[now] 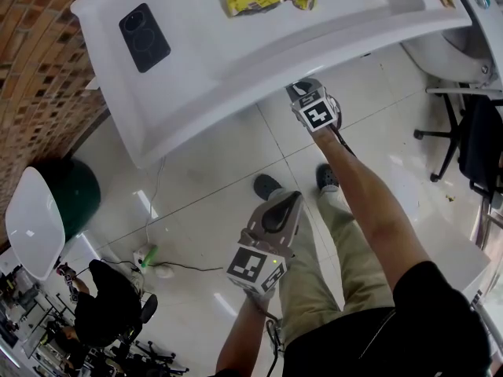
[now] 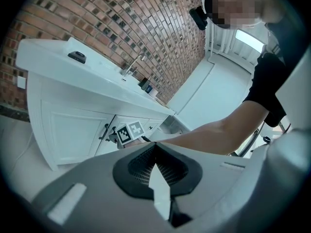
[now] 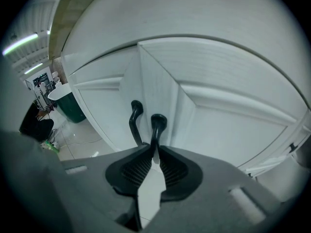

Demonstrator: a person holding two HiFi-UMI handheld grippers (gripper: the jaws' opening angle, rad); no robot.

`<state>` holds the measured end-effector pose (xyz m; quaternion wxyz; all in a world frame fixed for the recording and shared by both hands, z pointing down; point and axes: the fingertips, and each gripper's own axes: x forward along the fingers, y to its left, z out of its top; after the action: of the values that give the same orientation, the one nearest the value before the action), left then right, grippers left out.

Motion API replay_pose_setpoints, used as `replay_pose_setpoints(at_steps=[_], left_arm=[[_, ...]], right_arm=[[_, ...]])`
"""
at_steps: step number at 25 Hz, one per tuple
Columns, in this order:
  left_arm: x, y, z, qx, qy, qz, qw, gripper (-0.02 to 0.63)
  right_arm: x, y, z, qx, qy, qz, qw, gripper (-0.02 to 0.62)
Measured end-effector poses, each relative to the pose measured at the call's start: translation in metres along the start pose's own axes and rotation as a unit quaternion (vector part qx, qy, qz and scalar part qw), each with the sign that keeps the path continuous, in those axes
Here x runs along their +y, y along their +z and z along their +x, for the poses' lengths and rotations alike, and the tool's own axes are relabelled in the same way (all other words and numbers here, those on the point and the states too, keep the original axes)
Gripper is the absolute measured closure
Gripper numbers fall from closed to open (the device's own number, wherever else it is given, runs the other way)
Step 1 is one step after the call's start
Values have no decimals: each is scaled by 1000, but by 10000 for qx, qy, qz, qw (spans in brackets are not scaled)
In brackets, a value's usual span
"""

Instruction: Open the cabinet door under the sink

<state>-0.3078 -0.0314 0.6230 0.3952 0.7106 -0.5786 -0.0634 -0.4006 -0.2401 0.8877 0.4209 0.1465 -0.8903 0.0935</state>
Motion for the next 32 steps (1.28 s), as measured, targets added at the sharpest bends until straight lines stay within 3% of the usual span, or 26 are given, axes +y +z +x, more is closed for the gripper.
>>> replay_pose_setpoints(at_steps=[32], left_arm=[[-59, -39, 38, 344, -315, 282, 9985, 591]], right_arm=[[11, -61, -45, -32, 414, -164, 9990, 554]])
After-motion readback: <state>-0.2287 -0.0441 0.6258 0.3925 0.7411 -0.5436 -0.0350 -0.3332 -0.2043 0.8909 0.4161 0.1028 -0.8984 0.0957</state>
